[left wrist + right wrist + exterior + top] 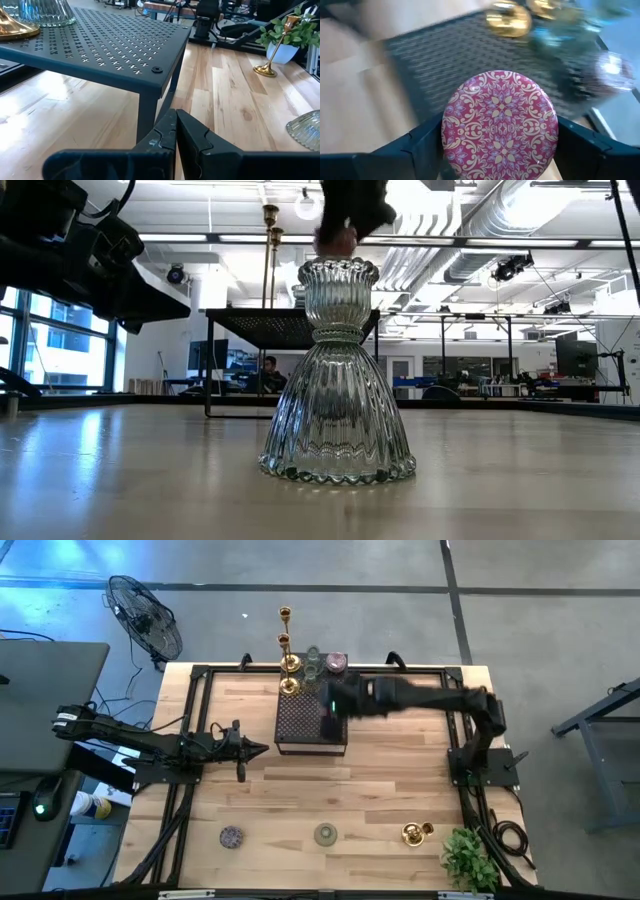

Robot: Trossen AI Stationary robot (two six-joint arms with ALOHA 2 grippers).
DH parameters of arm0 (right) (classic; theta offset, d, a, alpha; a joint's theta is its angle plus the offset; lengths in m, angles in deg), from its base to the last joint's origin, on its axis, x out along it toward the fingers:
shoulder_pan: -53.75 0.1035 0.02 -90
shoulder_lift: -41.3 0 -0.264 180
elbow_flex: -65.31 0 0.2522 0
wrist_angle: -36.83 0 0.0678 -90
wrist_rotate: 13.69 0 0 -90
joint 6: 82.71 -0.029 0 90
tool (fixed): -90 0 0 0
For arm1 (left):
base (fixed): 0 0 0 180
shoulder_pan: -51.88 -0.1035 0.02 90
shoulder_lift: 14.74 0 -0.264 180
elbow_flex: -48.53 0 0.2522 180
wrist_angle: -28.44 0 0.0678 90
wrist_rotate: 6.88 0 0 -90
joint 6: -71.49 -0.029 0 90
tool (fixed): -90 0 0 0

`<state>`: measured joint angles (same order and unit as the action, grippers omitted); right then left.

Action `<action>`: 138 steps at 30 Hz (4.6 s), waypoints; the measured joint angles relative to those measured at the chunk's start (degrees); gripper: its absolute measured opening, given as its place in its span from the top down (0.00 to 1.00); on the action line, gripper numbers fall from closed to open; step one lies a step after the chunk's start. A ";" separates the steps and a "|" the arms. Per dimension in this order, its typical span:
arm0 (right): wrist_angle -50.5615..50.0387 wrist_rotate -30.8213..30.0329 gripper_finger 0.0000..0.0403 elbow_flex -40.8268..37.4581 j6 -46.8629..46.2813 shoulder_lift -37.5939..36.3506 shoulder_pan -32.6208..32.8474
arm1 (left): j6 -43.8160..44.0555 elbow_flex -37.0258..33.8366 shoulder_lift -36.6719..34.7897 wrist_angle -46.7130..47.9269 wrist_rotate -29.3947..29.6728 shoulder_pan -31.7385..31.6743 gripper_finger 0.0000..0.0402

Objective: Pick & Place candle stick holders
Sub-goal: Put the pink patterned scented candle on the shelf, then put the white patterned scented candle on the shelf

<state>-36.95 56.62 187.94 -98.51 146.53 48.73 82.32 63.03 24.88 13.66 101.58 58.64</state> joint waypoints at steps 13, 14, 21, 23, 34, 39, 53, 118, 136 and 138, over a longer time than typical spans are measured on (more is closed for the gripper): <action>11.72 9.88 0.28 -12.00 1.26 0.68 -18.22 | -0.04 0.00 0.00 0.02 0.07 0.00 1.00; 12.20 10.18 0.28 -12.44 1.26 0.68 -18.49 | -0.04 0.00 -0.02 0.02 0.07 0.00 1.00; 16.18 11.06 0.28 -14.38 1.74 0.86 -18.72 | -0.04 0.00 0.00 0.02 0.11 0.00 1.00; 16.70 10.85 0.28 -14.47 1.95 1.23 -18.72 | -0.04 0.00 -0.02 0.02 0.11 0.00 1.00; 18.50 8.84 0.27 -14.54 3.88 1.81 -18.72 | -0.04 0.00 0.00 0.13 0.21 0.00 1.00; 18.75 8.56 0.27 -14.54 4.14 2.04 -18.72 | -0.04 0.00 0.00 0.11 0.26 0.00 1.00; 19.53 8.72 0.27 -14.54 4.78 3.28 -18.70 | -0.04 0.00 -0.01 0.11 0.24 0.00 1.00; 51.25 -9.60 0.98 -56.29 5.67 -33.32 14.32 | 1.70 0.96 0.02 1.93 -8.74 0.00 1.00; 87.37 -3.87 0.99 -76.13 14.82 -34.51 18.22 | 4.70 1.69 0.02 2.87 -8.14 2.50 1.00; 87.30 -3.77 1.00 -76.13 15.98 -34.51 18.22 | 5.02 4.39 0.07 8.25 -7.08 4.91 1.00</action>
<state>50.36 52.85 111.80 -82.54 112.01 66.95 87.34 67.42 24.94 21.91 94.50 63.55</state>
